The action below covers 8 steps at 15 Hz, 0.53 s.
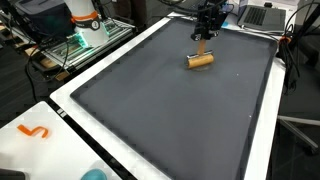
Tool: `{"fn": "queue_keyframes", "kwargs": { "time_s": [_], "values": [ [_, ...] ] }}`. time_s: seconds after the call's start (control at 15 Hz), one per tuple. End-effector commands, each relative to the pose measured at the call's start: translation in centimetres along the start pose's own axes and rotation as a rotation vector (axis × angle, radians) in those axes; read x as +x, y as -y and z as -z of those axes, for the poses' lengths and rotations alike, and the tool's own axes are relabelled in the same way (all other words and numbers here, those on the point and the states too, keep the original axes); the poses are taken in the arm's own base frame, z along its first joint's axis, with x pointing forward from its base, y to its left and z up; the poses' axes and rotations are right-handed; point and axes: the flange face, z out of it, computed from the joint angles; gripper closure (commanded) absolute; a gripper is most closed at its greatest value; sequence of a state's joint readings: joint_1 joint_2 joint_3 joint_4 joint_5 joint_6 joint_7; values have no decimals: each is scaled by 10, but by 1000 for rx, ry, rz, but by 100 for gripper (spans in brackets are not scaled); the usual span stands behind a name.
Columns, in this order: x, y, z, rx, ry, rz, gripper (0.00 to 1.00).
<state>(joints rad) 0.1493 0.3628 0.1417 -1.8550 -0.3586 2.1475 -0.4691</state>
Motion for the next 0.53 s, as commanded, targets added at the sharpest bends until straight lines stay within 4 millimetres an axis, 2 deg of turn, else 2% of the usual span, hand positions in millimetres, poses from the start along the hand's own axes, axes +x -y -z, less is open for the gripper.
{"fn": "queue_keyframes", "kwargs": {
  "time_s": [0.0, 0.47],
  "values": [
    [3, -8, -47, -23, 37, -33, 76],
    [-3, -18, -51, -20, 36, -112, 76]
  ]
}}
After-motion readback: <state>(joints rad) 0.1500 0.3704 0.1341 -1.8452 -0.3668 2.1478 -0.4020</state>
